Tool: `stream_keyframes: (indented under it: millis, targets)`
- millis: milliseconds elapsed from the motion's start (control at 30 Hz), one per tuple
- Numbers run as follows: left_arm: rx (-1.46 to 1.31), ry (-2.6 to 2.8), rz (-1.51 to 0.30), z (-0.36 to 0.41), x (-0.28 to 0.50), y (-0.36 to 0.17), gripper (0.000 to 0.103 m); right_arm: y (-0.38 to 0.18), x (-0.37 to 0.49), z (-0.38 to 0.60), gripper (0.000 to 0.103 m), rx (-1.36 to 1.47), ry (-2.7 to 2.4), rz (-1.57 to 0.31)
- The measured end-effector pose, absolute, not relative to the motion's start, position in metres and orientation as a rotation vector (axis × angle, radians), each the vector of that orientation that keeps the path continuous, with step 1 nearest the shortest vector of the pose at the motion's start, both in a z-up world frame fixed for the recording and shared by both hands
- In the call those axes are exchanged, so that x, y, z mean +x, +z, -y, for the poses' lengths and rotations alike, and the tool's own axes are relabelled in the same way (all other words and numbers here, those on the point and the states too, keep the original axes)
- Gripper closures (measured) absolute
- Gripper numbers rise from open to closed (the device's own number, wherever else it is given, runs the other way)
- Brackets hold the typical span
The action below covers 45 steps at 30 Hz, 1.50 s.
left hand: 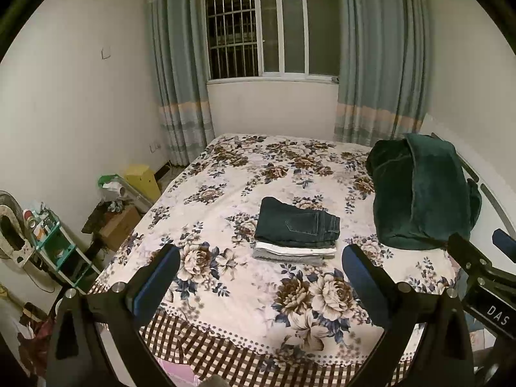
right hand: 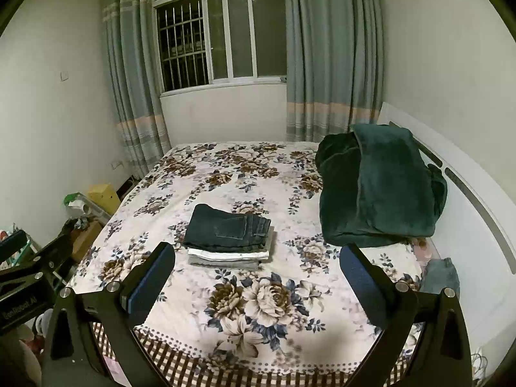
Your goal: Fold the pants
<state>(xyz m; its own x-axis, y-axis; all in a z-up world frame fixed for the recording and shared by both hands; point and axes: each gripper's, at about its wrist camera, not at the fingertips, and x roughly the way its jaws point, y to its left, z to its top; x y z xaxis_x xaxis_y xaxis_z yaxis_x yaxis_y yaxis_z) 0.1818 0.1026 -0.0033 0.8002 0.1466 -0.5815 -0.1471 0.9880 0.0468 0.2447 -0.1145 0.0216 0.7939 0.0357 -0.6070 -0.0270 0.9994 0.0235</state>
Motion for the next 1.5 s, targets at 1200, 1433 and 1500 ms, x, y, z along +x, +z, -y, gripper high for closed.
stream_keyframes:
  millis: [1200, 1433, 1500]
  targets:
    - [-0.003, 0.160, -0.621, -0.109, 0.187, 0.007, 0.000, 0.025, 0.251, 0.109, 0.000, 0.016, 0.038, -0.650]
    - [-0.004, 0.166, -0.620, -0.109, 0.185, 0.007, 0.000, 0.024, 0.250, 0.105, 0.000, 0.020, 0.041, -0.651]
    - [-0.008, 0.168, -0.619, -0.108, 0.184, 0.008, 0.000, 0.023, 0.250, 0.105, 0.000, 0.019, 0.041, -0.649]
